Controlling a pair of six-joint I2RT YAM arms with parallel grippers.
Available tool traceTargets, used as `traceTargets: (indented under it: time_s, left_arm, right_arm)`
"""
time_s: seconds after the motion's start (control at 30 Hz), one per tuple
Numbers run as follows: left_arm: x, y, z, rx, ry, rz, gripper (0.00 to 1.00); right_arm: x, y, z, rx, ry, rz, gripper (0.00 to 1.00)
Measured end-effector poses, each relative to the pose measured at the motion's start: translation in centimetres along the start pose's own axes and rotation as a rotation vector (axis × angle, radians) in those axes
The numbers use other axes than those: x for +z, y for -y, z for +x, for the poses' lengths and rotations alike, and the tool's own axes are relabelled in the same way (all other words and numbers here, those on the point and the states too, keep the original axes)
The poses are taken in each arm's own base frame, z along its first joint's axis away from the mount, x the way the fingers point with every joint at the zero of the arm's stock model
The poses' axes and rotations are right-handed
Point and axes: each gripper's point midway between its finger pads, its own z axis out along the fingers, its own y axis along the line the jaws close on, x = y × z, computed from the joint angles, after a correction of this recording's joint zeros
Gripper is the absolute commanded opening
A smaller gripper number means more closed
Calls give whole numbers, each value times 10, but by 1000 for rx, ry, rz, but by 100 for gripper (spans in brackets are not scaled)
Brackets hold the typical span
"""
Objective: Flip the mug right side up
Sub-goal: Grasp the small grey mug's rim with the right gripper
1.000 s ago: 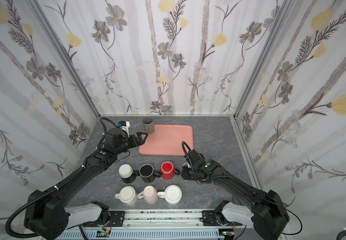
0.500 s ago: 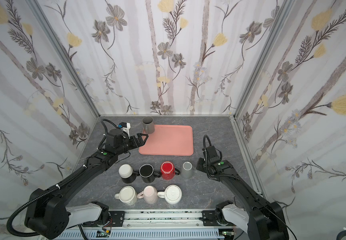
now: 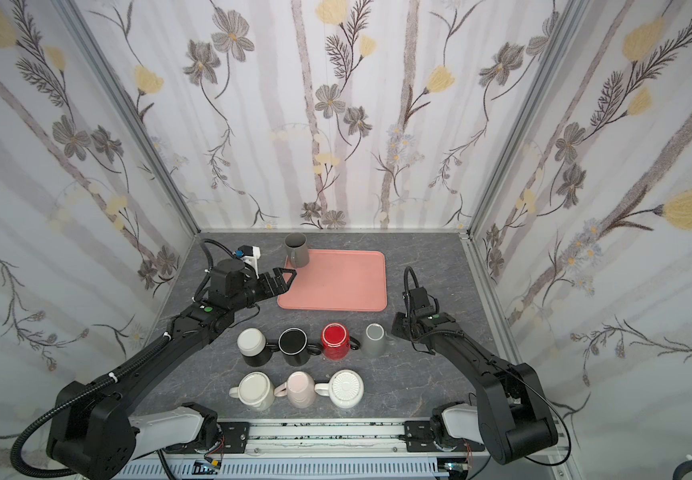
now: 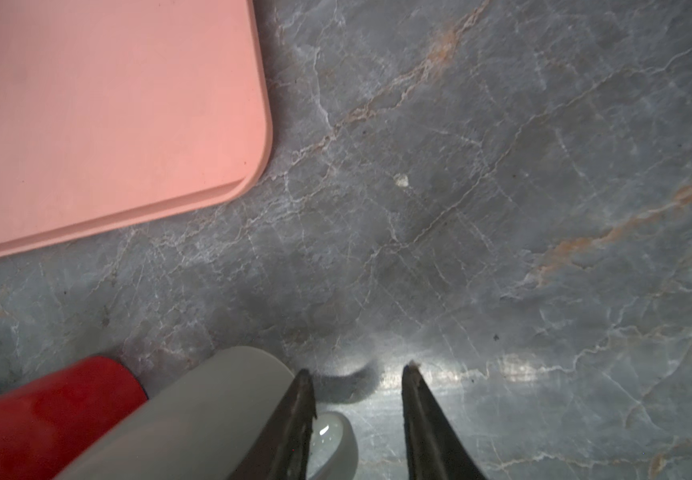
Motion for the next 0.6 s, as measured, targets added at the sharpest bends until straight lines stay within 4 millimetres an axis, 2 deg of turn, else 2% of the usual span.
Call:
traceTargets:
  time_s: [0.23,0.43,0.53,0.6]
  left_arm:
    - [0,0,0,0,3,6,100]
    - [0,-1,-1,0,9,9,100]
    - [0,-1,-2,0,10,9,100]
    - [0,-1,-2,0,11,9,100]
  right_arm:
    - [-6,-6,31,-45,-40,-21,35]
    - [-17,-21,56,-94,-77,-50,35]
    - [-26,-25,67,-110,-100,-60,37]
    - [-36,-25,64,-103,-83,-56,42]
